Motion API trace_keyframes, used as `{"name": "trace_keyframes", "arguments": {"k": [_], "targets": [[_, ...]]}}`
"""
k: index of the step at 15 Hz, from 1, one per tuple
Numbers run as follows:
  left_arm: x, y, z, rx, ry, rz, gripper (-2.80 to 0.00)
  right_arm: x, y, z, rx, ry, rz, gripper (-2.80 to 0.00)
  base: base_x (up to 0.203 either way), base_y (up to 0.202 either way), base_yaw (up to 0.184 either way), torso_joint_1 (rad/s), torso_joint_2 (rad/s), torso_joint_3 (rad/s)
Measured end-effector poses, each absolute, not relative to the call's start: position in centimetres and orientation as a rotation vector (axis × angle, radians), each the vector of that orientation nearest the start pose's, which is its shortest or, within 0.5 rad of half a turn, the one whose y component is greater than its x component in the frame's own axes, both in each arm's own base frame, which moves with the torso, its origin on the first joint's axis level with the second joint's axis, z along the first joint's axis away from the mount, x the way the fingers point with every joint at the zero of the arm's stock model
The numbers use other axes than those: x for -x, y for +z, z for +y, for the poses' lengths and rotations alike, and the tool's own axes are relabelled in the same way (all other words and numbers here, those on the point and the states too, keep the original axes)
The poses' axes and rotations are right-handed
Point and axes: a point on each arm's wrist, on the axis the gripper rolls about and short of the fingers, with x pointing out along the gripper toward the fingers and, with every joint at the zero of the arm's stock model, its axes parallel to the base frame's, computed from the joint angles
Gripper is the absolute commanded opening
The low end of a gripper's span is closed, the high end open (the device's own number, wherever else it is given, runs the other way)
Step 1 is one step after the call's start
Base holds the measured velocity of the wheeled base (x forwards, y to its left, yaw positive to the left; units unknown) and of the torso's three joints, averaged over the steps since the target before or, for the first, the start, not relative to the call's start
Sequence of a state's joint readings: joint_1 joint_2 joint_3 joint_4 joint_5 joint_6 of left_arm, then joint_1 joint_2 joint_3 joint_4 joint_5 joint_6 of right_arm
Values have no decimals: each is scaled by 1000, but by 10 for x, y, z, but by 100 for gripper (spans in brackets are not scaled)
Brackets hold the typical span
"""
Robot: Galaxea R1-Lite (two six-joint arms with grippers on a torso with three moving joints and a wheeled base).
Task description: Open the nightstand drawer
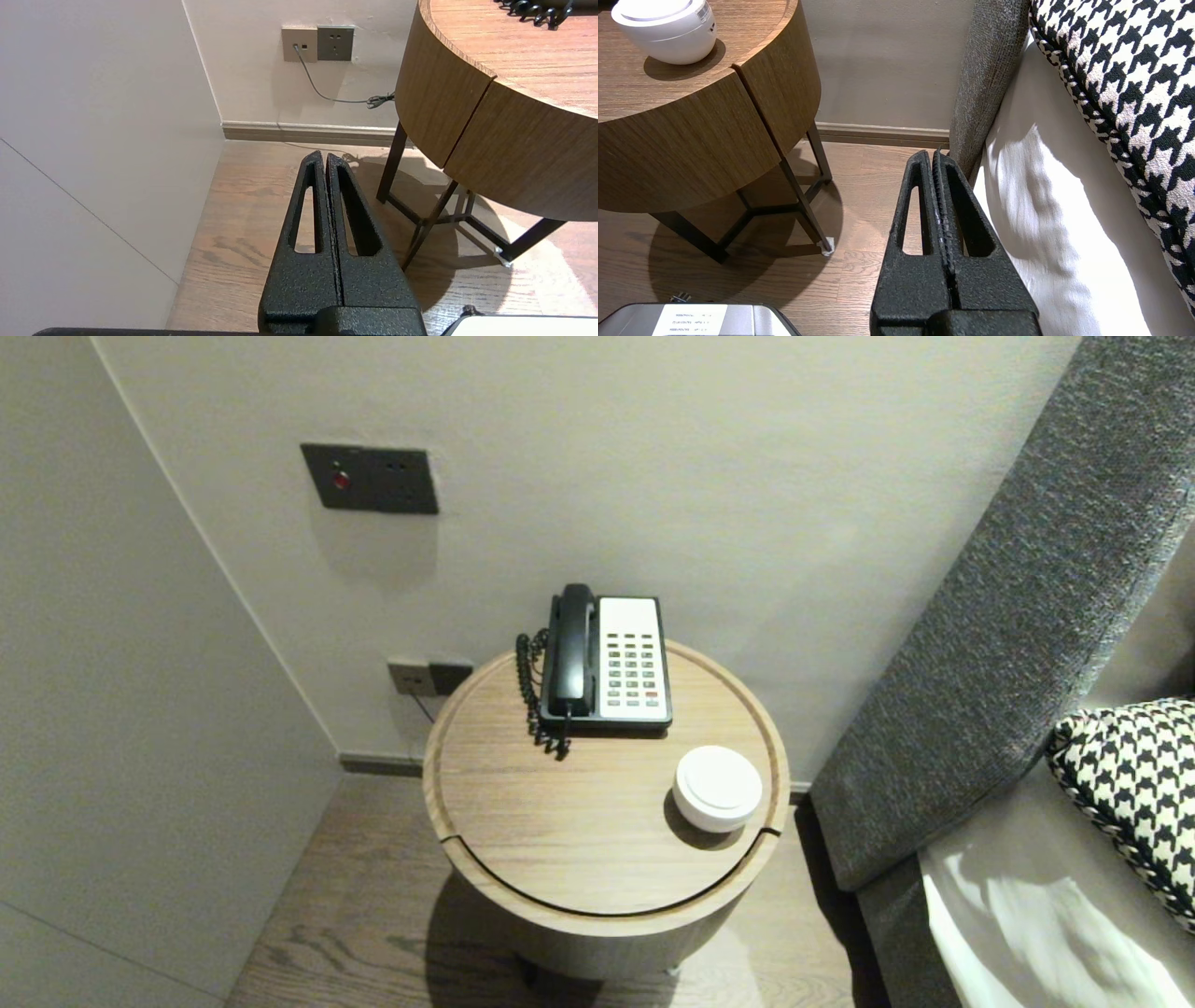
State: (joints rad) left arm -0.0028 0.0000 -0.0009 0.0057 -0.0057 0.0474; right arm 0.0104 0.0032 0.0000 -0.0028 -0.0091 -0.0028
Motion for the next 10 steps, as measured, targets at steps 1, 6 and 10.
{"name": "trace_keyframes", "arguments": {"k": [1,6,10], "targets": [[23,75,0,-48,-9,5,-280,23,76,0,3,1,0,-280,0,0,0,0,0,0],[23,75,0,-47,-9,5,-280,23,76,0,5,2,0,-280,0,0,0,0,0,0],[23,75,0,-47,-9,4,-280,23,76,0,6,3,0,-280,0,0,0,0,0,0]]}}
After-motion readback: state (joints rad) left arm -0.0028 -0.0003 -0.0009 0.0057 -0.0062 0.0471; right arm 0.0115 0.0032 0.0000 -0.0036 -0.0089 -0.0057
